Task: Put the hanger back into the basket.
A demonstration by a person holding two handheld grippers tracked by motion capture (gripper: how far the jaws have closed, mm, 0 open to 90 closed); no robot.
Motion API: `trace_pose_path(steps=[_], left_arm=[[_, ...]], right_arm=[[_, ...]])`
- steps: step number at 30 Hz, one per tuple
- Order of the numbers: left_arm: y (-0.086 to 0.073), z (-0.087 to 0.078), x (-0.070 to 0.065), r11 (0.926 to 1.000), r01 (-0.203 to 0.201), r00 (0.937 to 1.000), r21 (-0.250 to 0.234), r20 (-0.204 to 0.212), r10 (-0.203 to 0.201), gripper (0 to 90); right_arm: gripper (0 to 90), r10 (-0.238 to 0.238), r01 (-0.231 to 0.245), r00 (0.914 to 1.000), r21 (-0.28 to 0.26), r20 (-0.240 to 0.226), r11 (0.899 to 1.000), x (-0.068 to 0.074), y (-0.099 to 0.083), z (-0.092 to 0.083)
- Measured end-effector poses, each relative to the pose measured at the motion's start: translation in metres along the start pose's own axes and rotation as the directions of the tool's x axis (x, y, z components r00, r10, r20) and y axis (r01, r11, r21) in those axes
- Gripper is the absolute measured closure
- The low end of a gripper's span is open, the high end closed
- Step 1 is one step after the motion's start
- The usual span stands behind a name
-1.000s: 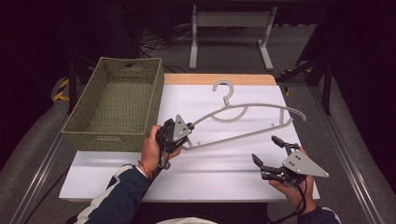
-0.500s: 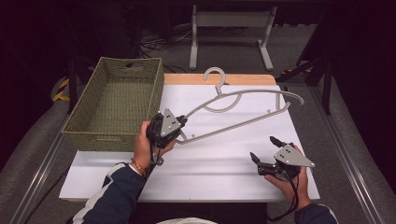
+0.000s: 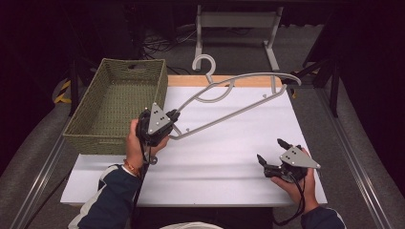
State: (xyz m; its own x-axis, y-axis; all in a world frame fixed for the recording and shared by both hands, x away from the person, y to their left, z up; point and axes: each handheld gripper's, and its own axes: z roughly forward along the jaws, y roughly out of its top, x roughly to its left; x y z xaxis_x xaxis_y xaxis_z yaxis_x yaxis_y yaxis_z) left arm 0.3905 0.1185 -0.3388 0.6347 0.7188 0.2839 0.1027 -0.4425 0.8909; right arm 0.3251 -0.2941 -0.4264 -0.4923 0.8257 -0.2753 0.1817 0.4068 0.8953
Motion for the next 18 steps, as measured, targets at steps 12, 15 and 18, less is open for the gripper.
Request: trace_pose_path(steps=[12, 15, 18], left_arm=[[0.0, -0.012, 0.02, 0.9987, 0.042, 0.9984, -0.031, -0.037, -0.043, 82.9], [-0.001, -0.015, 0.025, 0.9981, 0.049, 0.9973, -0.036, -0.053, -0.051, 82.9], [-0.001, -0.019, 0.031, 0.9971, 0.061, 0.9962, -0.046, -0.06, -0.064, 82.9]], right_arm=[[13.9, 0.002, -0.002, 1.0, 0.001, 0.006, 1.0, -0.001, 0.0, 0.0], [13.9, -0.004, 0.004, 1.0, 0.003, 0.004, 1.0, -0.001, 0.001, 0.0], [13.9, -0.004, 0.004, 1.0, 0.002, 0.002, 1.0, -0.001, 0.001, 0.0]])
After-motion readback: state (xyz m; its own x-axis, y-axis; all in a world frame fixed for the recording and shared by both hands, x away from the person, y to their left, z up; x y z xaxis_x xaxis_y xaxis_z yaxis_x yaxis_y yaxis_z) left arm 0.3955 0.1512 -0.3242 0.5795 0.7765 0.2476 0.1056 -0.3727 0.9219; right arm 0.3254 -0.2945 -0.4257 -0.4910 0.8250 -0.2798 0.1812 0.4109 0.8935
